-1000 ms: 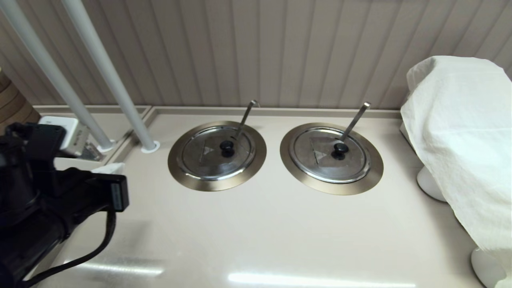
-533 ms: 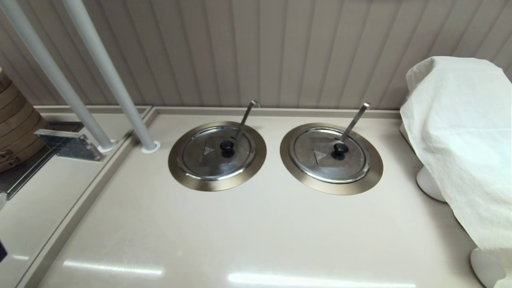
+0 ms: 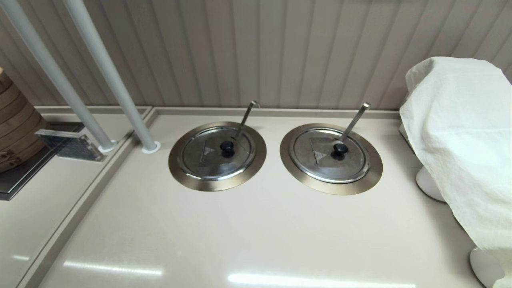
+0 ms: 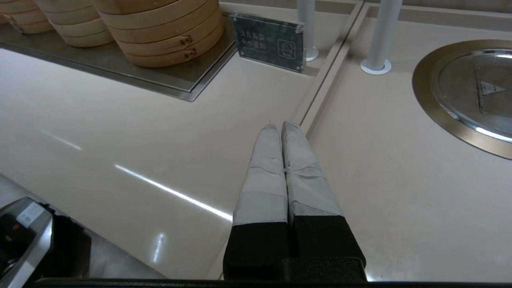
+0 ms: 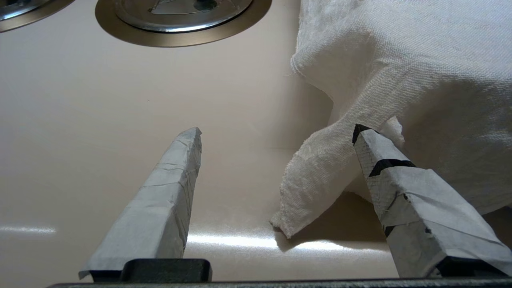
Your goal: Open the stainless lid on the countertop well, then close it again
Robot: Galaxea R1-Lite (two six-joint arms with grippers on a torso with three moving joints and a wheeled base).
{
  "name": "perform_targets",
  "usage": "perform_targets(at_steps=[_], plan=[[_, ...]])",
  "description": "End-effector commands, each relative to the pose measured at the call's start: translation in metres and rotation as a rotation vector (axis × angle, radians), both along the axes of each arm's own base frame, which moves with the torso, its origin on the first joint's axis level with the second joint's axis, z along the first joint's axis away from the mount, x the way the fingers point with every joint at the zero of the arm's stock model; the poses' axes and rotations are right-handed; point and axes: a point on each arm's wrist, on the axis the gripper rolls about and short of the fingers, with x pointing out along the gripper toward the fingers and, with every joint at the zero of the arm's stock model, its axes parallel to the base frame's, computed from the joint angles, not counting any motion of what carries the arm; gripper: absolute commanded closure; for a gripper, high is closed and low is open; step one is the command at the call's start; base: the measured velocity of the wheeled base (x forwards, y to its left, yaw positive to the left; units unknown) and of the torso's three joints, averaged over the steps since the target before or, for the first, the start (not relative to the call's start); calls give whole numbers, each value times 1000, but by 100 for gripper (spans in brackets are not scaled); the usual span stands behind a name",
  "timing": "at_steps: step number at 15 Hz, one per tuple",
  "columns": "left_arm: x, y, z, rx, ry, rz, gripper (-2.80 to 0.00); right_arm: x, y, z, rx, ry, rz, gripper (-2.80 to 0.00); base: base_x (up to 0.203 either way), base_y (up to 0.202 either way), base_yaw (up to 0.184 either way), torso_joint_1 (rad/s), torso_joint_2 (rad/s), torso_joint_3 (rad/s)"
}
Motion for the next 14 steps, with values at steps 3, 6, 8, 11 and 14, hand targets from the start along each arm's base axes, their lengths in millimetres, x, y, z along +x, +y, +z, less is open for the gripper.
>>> perform_targets(at_steps=[3,6,8,11,14], plan=[[-25,-4,-14,39,-90,-17,0,0,0,0,-1,1,-1,-280,0,0,0,0,0,0],[-33,-8,-38,81,-111,-183,0,0,0,0,-1,0,0,-280,0,0,0,0,0,0],[-35,-12,-61,112,-106,-378,0,0,0,0,-1,0,-1,-280,0,0,0,0,0,0],[-37,-15,-81,108,-39,-518,0,0,0,0,-1,0,0,-280,0,0,0,0,0,0],[-30,-15,-96,85,13,-526,0,0,0,0,-1,1,1,-280,0,0,0,0,0,0]])
